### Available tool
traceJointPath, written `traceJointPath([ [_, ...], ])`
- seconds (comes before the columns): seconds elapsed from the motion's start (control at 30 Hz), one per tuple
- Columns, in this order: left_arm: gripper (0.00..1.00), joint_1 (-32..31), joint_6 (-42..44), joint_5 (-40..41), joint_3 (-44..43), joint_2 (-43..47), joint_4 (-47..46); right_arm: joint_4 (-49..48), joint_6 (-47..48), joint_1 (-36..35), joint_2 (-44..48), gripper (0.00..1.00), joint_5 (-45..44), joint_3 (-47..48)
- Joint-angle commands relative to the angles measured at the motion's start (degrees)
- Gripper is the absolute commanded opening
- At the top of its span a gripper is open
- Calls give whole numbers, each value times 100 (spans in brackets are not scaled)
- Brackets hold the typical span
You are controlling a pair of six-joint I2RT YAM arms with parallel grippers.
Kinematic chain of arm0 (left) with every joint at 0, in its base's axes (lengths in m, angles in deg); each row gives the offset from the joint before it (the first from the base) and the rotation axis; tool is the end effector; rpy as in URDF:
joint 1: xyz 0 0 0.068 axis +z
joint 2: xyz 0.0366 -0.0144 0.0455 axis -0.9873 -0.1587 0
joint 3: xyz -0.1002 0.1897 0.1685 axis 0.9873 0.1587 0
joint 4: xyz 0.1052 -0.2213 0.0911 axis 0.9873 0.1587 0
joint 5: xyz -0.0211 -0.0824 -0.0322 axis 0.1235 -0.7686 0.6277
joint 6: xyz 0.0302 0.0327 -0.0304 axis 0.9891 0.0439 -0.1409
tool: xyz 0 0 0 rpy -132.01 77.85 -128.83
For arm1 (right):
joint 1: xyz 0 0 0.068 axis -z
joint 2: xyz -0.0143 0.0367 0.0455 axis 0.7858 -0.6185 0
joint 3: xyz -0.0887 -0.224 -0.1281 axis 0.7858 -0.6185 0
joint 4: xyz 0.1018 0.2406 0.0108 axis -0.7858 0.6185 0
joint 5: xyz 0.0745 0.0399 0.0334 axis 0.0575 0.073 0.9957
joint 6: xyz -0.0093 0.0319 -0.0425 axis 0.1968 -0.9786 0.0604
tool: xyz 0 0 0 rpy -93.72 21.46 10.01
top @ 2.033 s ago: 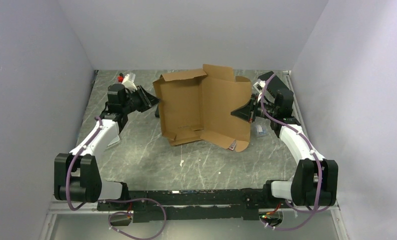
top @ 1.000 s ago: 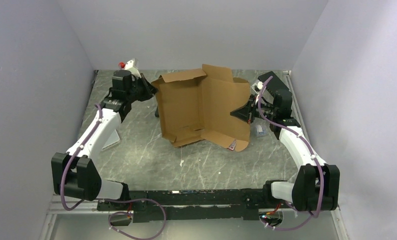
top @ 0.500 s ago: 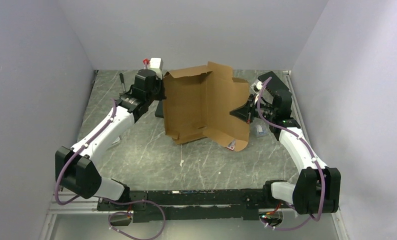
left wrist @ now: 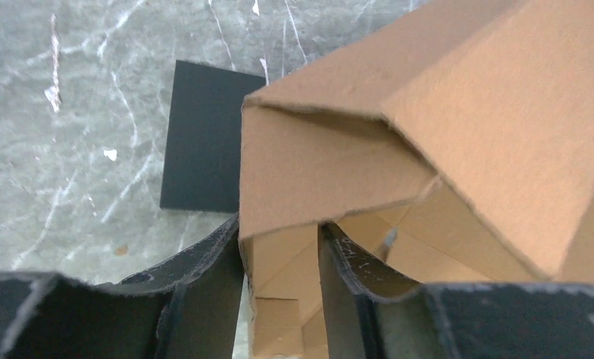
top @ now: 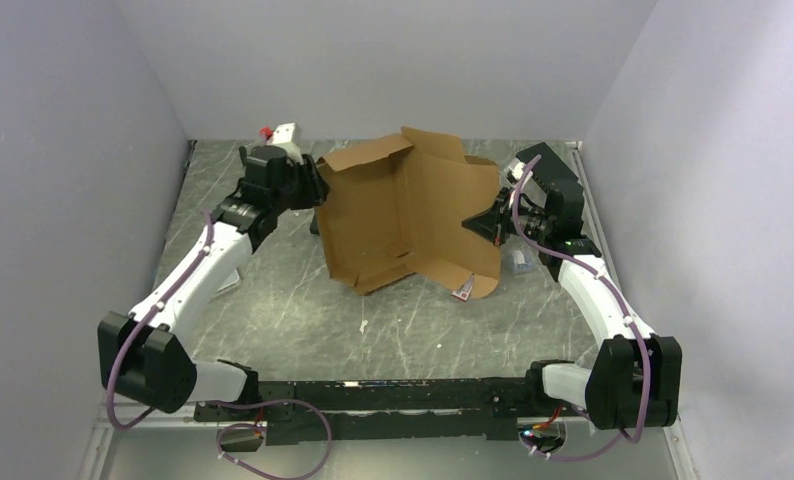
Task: Fold the paper box
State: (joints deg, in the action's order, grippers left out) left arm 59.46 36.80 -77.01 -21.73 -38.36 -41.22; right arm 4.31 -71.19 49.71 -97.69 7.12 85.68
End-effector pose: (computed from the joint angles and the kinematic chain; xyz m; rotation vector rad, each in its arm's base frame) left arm 0.2936 -0.1135 0.3428 -0.0560 2.0610 -0.4386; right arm 0.2585 0.0392 0.2829 -0.6988 1.7477 0.9589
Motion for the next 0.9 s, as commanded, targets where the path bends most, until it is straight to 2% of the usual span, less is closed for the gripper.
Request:
traceJointPath([
  [0.0,47,538,-775,-1475,414,630,-633,61,162,-46,50,0,-61,125],
  [0.27,55,1084,-1067,-2581,879,1055,-846,53,163,-46,38,0,-63,120],
  [0.53,60,1437,-1350,-2481,1354,1941,-592,44,169,-44,37,0,-35,120],
  [0.67,69,1672,-1719,-2412,1732,2480,-714,31,154,-46,22,0,-24,116],
  [0.87,70,1845,-2164,-2592,1892,2643,-907,35,162,-47,33,0,-24,115],
])
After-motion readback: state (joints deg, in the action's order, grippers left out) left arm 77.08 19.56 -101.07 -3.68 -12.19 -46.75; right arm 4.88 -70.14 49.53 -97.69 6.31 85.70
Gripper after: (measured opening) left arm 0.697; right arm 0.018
